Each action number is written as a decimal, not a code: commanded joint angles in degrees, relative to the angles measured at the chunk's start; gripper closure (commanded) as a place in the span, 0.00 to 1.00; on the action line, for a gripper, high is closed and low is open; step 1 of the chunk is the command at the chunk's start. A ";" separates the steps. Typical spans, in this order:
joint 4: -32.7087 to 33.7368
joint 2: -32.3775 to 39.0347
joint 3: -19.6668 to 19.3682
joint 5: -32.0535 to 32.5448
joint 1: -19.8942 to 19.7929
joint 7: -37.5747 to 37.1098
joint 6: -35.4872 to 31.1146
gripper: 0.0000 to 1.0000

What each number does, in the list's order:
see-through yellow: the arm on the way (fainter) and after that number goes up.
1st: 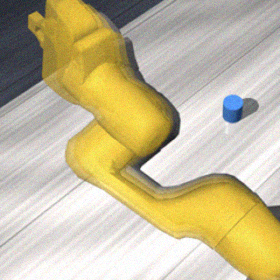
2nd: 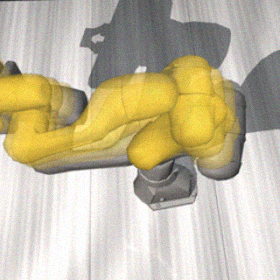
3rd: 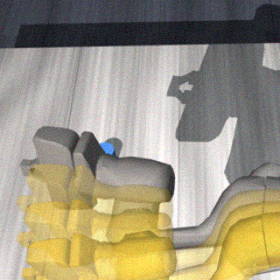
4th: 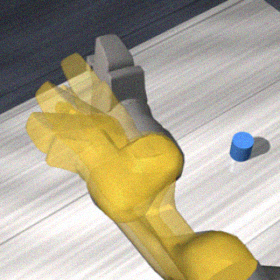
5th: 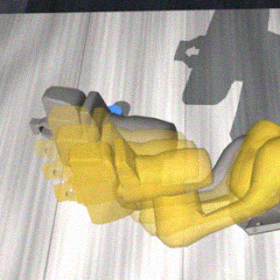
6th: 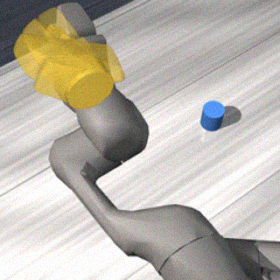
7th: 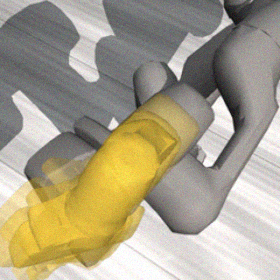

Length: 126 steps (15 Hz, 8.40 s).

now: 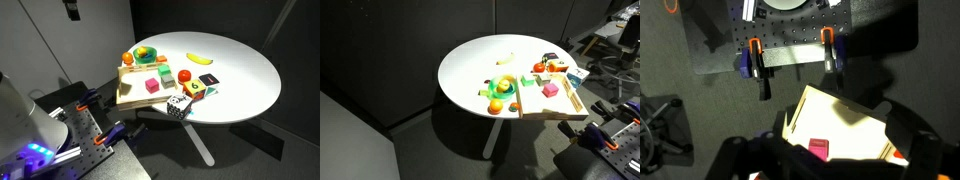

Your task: Remove the yellow fruit in the green bowl and place it in the wooden tray

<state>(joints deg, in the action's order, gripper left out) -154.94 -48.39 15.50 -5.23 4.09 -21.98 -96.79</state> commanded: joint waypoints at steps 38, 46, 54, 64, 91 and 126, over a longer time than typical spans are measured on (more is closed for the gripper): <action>30.76 35.83 1.72 3.72 5.66 5.07 -8.80 0.00; 37.64 42.97 0.96 6.94 6.51 6.99 -13.14 0.00; 39.58 45.40 0.19 6.40 6.88 6.64 -14.47 0.00; 40.53 46.81 0.21 6.30 7.31 7.44 -16.34 0.00; 48.52 65.44 -4.64 13.70 9.07 12.62 -19.79 0.00; 50.98 78.19 -6.22 14.55 11.72 16.79 -27.88 0.00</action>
<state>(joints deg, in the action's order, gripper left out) -106.39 27.96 10.41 7.77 14.58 -5.85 -124.13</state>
